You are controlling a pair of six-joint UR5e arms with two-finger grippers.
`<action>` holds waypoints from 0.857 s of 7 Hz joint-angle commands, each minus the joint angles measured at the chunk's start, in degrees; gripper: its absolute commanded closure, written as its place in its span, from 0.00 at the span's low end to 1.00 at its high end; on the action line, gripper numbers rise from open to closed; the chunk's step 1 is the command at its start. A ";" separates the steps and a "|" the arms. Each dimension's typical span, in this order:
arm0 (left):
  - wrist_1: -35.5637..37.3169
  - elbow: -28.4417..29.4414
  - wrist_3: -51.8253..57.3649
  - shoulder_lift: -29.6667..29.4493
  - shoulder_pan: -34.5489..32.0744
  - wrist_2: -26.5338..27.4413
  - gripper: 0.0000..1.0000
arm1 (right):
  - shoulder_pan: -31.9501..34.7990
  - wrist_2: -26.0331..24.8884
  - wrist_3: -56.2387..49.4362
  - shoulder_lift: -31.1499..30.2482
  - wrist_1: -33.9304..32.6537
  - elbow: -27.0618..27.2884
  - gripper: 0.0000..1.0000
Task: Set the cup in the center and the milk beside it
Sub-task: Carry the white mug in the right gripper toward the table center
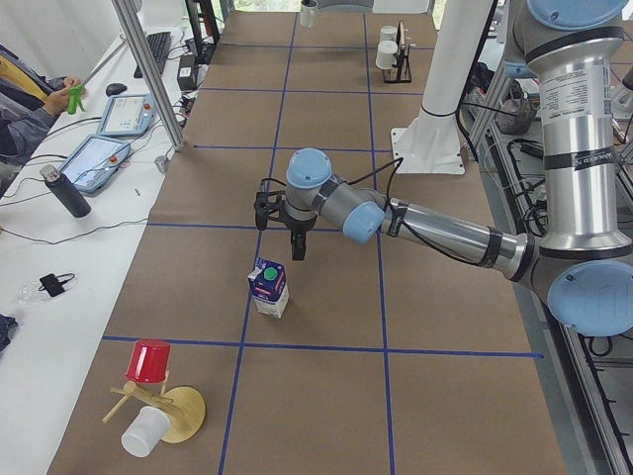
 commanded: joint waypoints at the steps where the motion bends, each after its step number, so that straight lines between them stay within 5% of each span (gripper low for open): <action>1: 0.01 0.33 0.00 -0.09 0.07 0.01 0.02 | -17.42 -1.24 17.15 15.64 -4.77 4.02 1.00; 2: -0.07 0.85 0.00 -0.35 0.16 0.01 0.02 | -23.25 -2.82 21.99 22.42 -5.14 2.01 1.00; 4: -0.16 1.39 0.35 -0.52 0.16 0.01 0.02 | -31.27 -3.80 24.51 37.45 -4.62 -10.86 1.00; 6: -0.16 0.69 0.00 -0.17 0.07 0.01 0.02 | -34.98 -7.03 25.03 42.58 3.96 -20.01 1.00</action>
